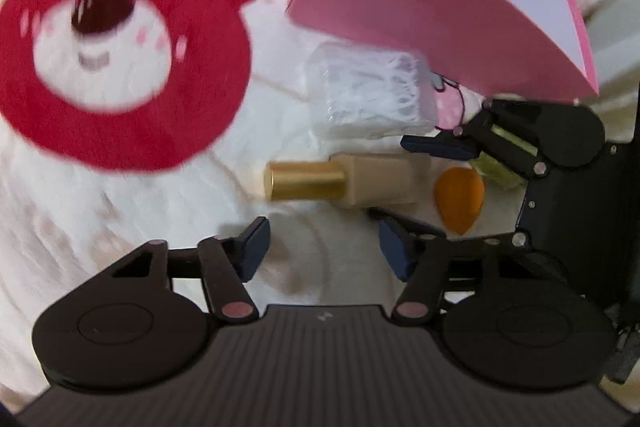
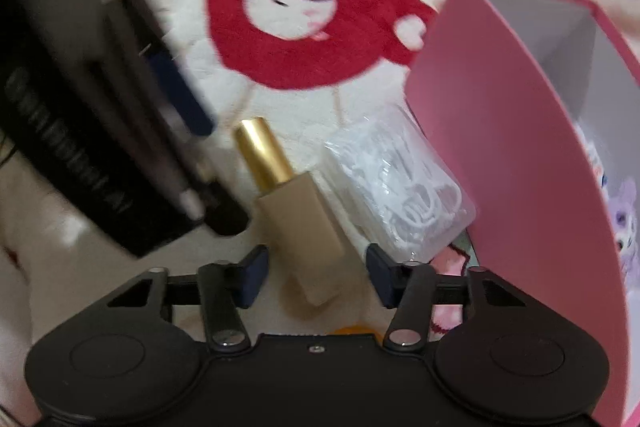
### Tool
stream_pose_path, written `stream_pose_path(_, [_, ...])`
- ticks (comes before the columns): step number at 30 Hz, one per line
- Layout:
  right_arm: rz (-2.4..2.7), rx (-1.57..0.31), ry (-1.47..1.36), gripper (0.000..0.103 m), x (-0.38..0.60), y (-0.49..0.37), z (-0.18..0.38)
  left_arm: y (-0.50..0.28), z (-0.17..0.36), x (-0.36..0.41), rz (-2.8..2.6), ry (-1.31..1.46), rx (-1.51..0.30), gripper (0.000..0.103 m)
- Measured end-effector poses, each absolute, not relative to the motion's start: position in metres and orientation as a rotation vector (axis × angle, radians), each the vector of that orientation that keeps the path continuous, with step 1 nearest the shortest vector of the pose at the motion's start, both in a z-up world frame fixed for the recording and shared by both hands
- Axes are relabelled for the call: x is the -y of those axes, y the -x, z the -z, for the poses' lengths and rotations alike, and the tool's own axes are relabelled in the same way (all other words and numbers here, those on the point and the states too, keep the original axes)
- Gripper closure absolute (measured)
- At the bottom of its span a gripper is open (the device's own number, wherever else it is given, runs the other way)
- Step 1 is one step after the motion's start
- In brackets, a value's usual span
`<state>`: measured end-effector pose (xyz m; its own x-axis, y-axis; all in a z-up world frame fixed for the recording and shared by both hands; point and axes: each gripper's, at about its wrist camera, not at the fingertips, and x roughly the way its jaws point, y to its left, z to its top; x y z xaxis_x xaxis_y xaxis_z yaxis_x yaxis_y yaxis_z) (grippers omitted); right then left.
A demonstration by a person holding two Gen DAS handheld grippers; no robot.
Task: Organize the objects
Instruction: 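Lower the left gripper onto the gold-capped foundation bottle and close, then carry the foundation bottle with the left gripper into the pink box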
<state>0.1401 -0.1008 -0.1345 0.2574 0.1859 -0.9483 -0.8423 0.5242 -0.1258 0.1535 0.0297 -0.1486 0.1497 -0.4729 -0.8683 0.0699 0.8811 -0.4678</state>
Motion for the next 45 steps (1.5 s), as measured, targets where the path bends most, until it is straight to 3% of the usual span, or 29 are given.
stream_pose_path(11, [-0.614,-1.241,0.263,0.058,0.123,-0.134,0.131,-0.148,0.161,-0.039,0.367,0.590,-1.286,0.068])
stream_pose_path(24, [-0.566,-1.200,0.001,0.061,0.138,-0.084,0.142,-0.123,0.160,-0.031,0.379,0.510,-1.237,0.068])
stream_pose_path(31, [-0.523,-1.231,0.001,0.062,0.132,-0.087,0.155,-0.116,0.168,-0.029,0.398,0.538,-1.281,0.064])
stream_pose_path(40, [-0.523,-1.303,-0.599,0.062,0.193,-0.089,0.177,-0.113,0.169,-0.021,0.404,0.515,-1.276,0.060])
stream_pose_path(45, [-0.521,-1.249,-0.476,0.063,0.182,-0.078,0.169,-0.110,0.168,-0.014,0.397,0.470,-1.256,0.063])
